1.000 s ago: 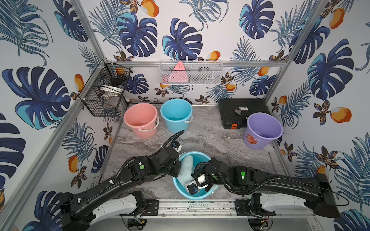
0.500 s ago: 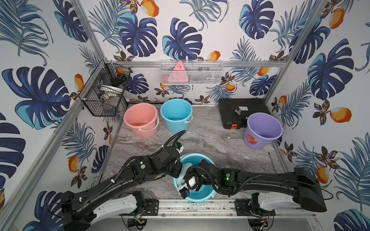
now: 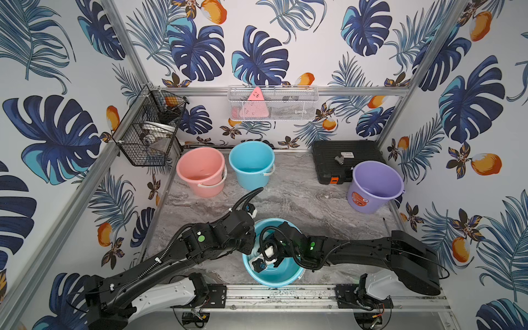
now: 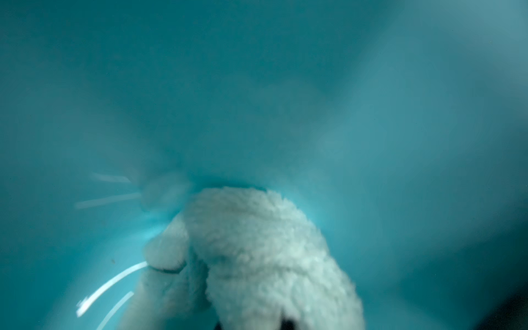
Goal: Wipe the inside of the bucket with a cloth
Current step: Wipe the dirt from the inside of the bucket.
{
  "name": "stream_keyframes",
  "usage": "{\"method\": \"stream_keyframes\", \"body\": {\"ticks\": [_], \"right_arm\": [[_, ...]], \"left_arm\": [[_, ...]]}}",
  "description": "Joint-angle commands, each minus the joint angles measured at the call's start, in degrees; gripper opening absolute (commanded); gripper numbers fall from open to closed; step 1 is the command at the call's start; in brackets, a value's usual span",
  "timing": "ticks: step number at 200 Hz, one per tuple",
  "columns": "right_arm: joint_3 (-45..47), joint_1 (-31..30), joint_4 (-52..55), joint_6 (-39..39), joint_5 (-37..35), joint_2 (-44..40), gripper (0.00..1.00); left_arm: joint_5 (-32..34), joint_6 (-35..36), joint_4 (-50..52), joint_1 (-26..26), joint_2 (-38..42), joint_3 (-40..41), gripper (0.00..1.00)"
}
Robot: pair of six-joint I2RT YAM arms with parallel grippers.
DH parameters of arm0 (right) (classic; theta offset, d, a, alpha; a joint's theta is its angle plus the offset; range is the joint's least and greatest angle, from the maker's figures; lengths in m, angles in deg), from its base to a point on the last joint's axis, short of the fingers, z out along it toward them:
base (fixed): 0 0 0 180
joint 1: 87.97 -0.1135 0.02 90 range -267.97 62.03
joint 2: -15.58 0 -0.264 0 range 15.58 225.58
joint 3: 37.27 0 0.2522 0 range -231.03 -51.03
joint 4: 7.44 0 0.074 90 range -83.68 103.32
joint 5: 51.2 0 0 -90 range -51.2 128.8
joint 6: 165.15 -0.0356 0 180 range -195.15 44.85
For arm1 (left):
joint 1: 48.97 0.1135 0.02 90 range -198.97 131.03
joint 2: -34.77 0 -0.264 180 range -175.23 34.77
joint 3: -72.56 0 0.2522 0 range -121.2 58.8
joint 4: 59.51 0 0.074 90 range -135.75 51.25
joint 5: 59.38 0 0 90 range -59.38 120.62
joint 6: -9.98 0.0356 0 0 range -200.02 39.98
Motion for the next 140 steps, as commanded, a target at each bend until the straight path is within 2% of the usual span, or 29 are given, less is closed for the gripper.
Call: {"method": "stream_keyframes", "body": {"ticks": [1, 33, 61, 140], "right_arm": [[0.6, 0.4, 5.7, 0.1, 4.6, 2.0, 0.0], [1.9, 1.7, 3.2, -4.2, 6.4, -0.4, 0.0], [0.0, 1.7, 7.2, -3.8, 5.4, -3.9, 0.0], [-8.0, 1.5, 26.5, 4.2, -1.8, -19.7, 0.0]], "left_arm": [[-4.4, 1.5, -4.6, -0.1, -0.3, 0.2, 0.0], [-3.7, 1.3, -4.3, -0.2, 0.3, 0.4, 0.0], [-3.2, 1.2, -4.1, -0.2, 0.2, 0.6, 0.0], [-1.4, 0.2, -3.4, -0.1, 0.9, 1.2, 0.0]]}}
